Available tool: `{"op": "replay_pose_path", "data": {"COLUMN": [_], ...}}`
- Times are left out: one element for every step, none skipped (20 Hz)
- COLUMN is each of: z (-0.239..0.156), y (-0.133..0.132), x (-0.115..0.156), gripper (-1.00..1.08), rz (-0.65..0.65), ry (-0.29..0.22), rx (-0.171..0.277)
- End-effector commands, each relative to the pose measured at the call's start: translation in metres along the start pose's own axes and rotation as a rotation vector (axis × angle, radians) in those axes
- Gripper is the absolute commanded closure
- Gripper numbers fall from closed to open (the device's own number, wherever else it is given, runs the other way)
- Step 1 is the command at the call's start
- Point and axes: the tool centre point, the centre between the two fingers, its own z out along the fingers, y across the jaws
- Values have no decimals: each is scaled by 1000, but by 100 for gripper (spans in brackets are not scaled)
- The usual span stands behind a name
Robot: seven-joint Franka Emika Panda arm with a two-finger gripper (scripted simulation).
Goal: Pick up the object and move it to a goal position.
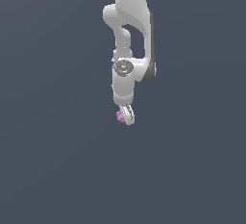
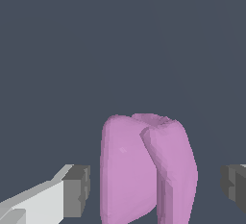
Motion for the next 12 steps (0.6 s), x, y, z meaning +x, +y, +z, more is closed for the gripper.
{"op": "replay_pose_path", "data": {"z": [7, 8, 9, 9, 9, 9, 9, 9, 9, 9, 9, 9], "y": [0, -1, -1, -1, -1, -1, -1, -1, -1, -1, -1, -1], "x": [0, 0, 0, 0, 0, 0, 0, 0, 0, 0, 0, 0], "gripper": [-92, -92, -92, -92, 108, 108, 108, 108, 108, 108, 108, 108], "rz": [1, 1, 1, 1, 1, 1, 1, 1, 1, 1, 1, 1], "ry": [0, 0, 0, 0, 0, 0, 0, 0, 0, 0, 0, 0], "rx": [1, 1, 1, 1, 1, 1, 1, 1, 1, 1, 1, 1]}}
